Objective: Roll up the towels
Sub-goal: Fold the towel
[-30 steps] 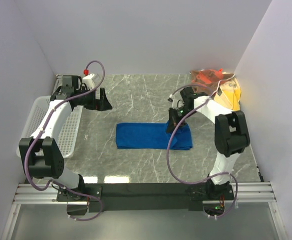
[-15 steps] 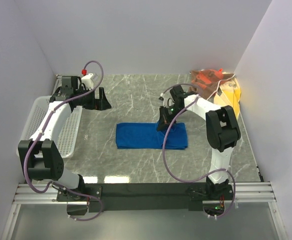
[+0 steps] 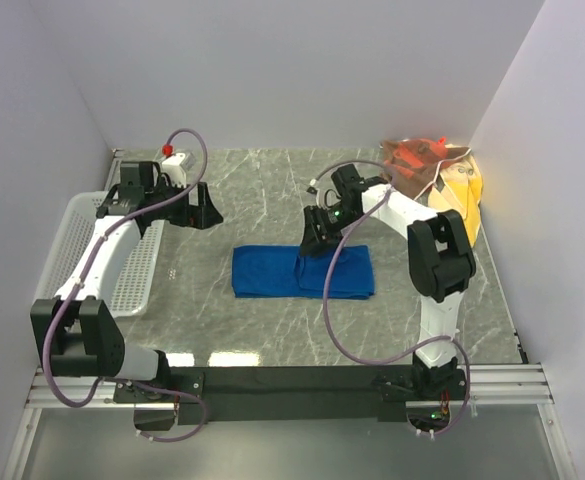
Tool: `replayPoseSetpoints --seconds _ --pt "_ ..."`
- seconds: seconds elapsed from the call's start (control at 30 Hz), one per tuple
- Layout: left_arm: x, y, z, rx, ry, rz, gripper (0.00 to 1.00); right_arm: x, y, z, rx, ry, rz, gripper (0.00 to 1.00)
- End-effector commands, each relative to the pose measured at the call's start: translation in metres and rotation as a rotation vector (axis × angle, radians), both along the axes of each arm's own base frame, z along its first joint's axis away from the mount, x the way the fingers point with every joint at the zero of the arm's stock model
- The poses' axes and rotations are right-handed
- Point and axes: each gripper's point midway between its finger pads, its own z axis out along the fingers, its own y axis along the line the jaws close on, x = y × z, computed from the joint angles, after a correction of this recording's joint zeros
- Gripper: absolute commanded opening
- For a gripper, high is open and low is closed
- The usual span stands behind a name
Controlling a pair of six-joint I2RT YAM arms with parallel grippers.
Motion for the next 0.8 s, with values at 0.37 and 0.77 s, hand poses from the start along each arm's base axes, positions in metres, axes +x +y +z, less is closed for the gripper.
replayPoseSetpoints --seconds 0.37,0.77 --pt "0.012 -0.129 -0.018 -0.062 0.032 -0.246 0.60 0.044 -0.136 0.012 -0.222 -0.261 -0.193 0.28" --pt "-0.033 -0.222 -0.055 -0.108 0.199 -0.495 0.40 0.058 -0.156 -0.037 -0.290 -0.198 -0.287 0.27"
